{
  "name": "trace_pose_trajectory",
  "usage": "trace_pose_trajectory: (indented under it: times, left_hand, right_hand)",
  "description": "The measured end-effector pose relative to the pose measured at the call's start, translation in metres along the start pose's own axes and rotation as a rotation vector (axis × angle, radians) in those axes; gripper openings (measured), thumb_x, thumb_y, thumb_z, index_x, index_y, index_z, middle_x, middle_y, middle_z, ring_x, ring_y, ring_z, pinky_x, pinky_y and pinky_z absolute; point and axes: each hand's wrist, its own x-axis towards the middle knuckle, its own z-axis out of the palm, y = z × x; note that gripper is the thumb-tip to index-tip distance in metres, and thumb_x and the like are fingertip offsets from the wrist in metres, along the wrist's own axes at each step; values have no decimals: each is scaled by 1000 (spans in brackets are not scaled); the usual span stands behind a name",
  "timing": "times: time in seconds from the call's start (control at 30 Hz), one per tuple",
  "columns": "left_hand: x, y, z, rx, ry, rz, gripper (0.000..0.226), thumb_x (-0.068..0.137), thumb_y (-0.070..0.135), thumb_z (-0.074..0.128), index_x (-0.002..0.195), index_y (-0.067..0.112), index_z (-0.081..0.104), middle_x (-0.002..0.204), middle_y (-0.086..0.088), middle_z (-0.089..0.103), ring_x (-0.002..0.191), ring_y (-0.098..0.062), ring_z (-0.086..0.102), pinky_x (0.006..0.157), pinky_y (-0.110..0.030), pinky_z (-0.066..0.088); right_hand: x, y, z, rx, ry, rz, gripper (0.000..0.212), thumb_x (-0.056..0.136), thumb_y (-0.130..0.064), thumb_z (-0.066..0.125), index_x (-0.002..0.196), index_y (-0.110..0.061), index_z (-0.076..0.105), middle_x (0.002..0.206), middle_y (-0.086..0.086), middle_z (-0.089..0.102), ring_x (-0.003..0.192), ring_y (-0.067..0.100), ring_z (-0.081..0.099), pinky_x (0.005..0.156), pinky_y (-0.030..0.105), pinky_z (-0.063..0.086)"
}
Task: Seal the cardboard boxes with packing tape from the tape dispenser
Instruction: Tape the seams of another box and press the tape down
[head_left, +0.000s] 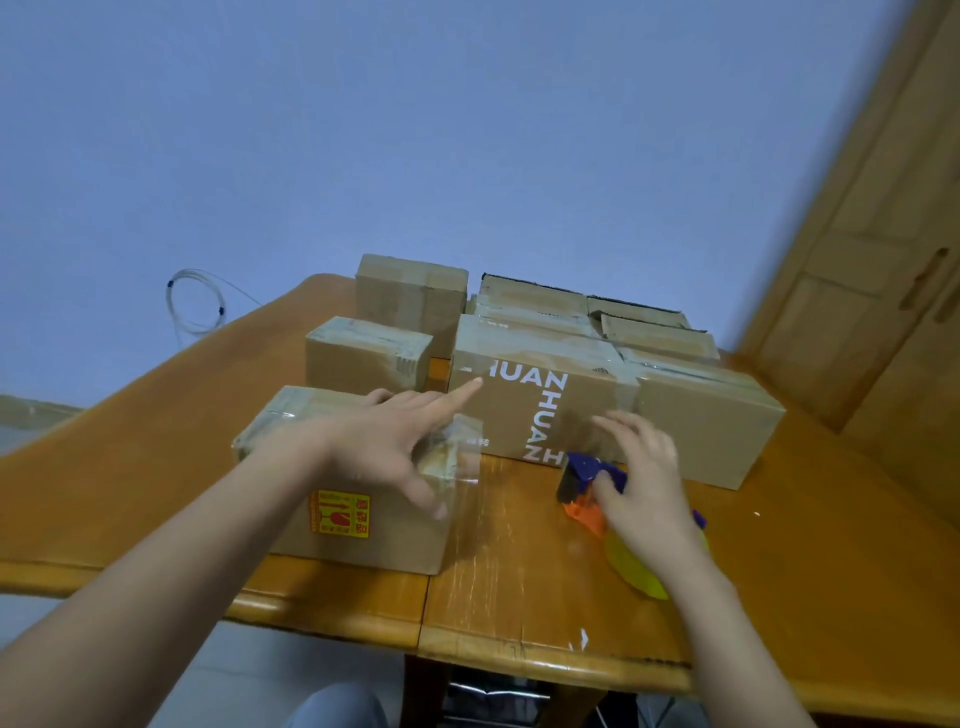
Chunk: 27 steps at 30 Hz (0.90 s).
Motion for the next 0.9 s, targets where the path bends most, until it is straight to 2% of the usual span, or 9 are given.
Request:
trace_pose_trajectory:
  times: [0.07, 0.1, 0.27, 0.43, 0.57, 0.7, 0.77, 0.83, 0.9]
  left_hand:
    - [0, -1, 5, -9, 45, -2, 123, 72, 61, 71, 145, 38, -26, 157, 8, 19, 143, -11, 14, 119, -41, -1]
    - [0, -2, 6, -23, 60, -5, 125, 71, 61, 71, 145, 38, -28, 157, 8, 20, 143, -11, 14, 119, -42, 0]
    - [2, -9, 8, -74, 77, 17, 130, 67, 61, 75, 146, 36, -25, 158, 10, 20, 143, -9, 13, 117, -38, 0]
    - [5, -15, 9, -93, 80, 33, 133, 59, 66, 74, 147, 38, -23, 154, 12, 26, 139, -5, 18, 112, -31, 3]
    - [6, -16, 11, -106, 82, 38, 132, 64, 61, 77, 147, 38, -22, 154, 12, 25, 140, -4, 17, 117, -37, 1]
    - [5, -16, 12, -99, 87, 45, 130, 61, 65, 74, 148, 40, -20, 154, 11, 24, 140, -2, 15, 116, -34, 0]
    - [5, -17, 12, -99, 82, 44, 130, 61, 65, 74, 148, 40, -19, 155, 13, 23, 140, -1, 13, 116, -32, -1]
    - [6, -18, 12, -104, 89, 42, 130, 60, 66, 75, 148, 41, -18, 154, 13, 23, 139, -1, 13, 116, -33, -1]
    - [7, -18, 12, -96, 91, 40, 129, 62, 65, 76, 148, 41, -18, 154, 14, 23, 140, -3, 14, 117, -34, 1]
  right_hand:
    - [-5, -29, 15, 276, -8, -156, 61, 85, 0, 51, 132, -37, 42, 134, -25, 38, 131, -9, 22, 109, 8, 13]
    - [-6, -40, 24, 358, -10, -213, 64, 82, 1, 48, 132, -37, 43, 135, -26, 39, 132, -8, 23, 108, 6, 14]
    - [-6, -62, 80, 600, 113, -262, 70, 68, 13, 42, 125, -22, 61, 134, -11, 54, 133, 13, 40, 111, 19, 26]
    - [-14, -56, 103, 637, 253, -204, 74, 69, 15, 41, 123, -31, 59, 131, -15, 58, 132, 13, 41, 110, 19, 28]
    - [-19, -51, 108, 626, 227, -259, 73, 69, 18, 38, 120, -25, 65, 129, -17, 60, 132, 12, 42, 110, 20, 29]
    - [-21, -50, 113, 649, 224, -254, 68, 69, 18, 37, 119, -19, 66, 124, -17, 63, 128, 11, 47, 109, 23, 34]
    - [-23, -53, 113, 679, 195, -224, 68, 70, 17, 37, 120, -19, 64, 124, -21, 62, 128, 8, 47, 107, 19, 34]
    - [-26, -56, 114, 713, 128, -200, 69, 73, 15, 36, 125, -24, 61, 128, -30, 56, 132, 5, 43, 108, 16, 33]
    - [-29, -58, 113, 758, 23, -163, 76, 77, 10, 33, 127, -43, 55, 129, -41, 47, 136, -1, 36, 112, 19, 29]
